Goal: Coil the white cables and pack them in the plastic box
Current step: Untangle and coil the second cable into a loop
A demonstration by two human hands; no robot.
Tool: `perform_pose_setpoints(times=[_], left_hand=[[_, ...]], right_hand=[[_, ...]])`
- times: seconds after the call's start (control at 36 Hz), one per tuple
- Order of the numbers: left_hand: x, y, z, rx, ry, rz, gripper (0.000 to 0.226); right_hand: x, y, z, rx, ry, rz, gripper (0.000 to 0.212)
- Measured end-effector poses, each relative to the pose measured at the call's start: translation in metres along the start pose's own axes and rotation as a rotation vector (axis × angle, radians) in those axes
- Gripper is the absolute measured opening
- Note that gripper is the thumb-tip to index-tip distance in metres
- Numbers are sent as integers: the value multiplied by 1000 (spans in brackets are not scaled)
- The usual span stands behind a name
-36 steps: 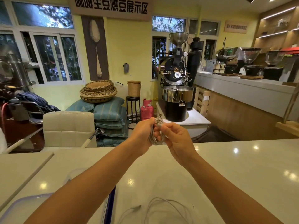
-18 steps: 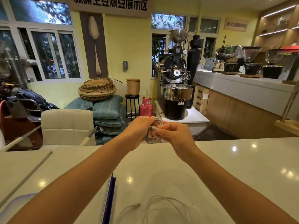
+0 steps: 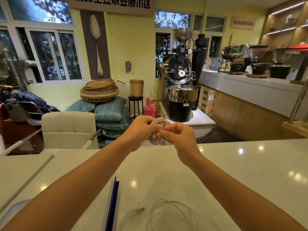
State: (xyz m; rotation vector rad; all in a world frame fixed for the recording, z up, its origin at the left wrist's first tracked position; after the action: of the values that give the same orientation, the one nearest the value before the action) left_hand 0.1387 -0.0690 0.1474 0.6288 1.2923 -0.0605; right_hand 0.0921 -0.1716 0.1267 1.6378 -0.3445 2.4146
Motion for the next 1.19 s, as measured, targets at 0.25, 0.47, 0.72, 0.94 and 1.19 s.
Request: perform_pose_setpoints(times=[0.25, 0.47, 0.72, 0.94, 1.19], left_hand=[[5, 1, 2, -17, 27, -109, 5], [-1, -1, 2, -79, -88, -48, 13], [7, 2, 5, -85, 0, -168, 26], [6, 2, 2, -74, 41, -242, 25], [10, -3, 0, -78, 63, -241, 25]], right_hand=[[15, -2, -5, -43, 240, -290, 15], [14, -4, -3, -90, 294, -442, 11], [21, -15, -11, 35, 386, -495, 31], [14, -15, -2, 14, 353, -423, 50], [13, -11, -3, -106, 390, -511, 38]])
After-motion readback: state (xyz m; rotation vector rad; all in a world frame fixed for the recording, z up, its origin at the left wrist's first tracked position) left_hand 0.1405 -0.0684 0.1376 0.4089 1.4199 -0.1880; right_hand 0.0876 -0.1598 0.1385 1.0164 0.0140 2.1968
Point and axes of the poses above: each hand's wrist, its own z-axis towards the middle knuckle, its own y-axis out of the back of the hand, x = y × z, the point moved 7 cm from there along z, towards the middle knuckle, and after that the axes turned 4 degrees about z, right-handed, at the moved point
